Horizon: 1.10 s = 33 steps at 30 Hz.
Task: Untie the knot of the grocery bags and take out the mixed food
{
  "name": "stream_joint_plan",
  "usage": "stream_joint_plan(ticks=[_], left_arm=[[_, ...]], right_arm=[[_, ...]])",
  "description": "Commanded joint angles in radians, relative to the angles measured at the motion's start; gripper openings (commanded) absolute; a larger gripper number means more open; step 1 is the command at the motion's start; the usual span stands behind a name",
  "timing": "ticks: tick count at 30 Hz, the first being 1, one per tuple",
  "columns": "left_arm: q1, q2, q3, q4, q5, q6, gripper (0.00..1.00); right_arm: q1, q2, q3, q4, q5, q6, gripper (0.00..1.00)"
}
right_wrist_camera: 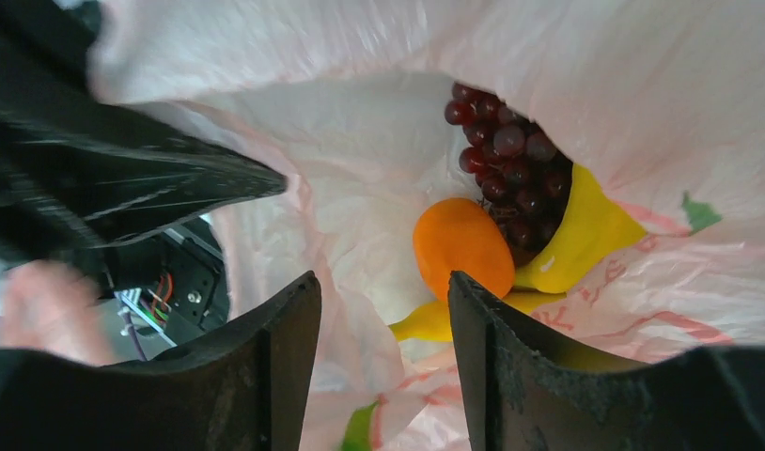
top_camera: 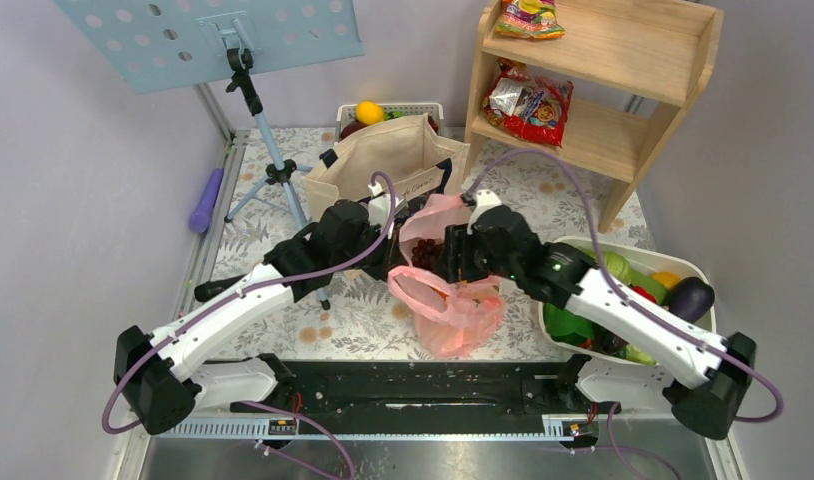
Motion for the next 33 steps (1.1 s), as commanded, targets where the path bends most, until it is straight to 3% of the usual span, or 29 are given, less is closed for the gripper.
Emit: stream_joint_plan(ticks=[1,10,14,20,26,33], left_arm=[[0.004,-0.019,-0.018,0.078,0.002,0.033,0.00],[0.003,-0.003,-0.018,0.071,0.018,0.027,0.00],[0.003,0.001,-0.014,0.076,0.042,0.023,0.00],[0.003,0.006,-0.021,0.065,-0.004,0.017,0.00],[0.004,0.019,-0.015,0.063,0.000,0.011,0.00],[0.003,0.014,-0.018,0.069,0.017,0.013,0.00]], right_arm=[[0.020,0.064,-0.070,0.136,-0.025,0.062,0.59],[0.019,0.021,-0.165,0.170,0.067,0.101,0.75],[0.020,0.090,-0.125,0.171,0.089,0.065,0.86],[0.020,0.300,-0.032,0.182,0.082,0.055,0.84],[0.022,0.373,-0.098,0.227,0.204,0.112,0.81],[0.065,0.422,-0.152,0.217,0.196,0.163,0.91]])
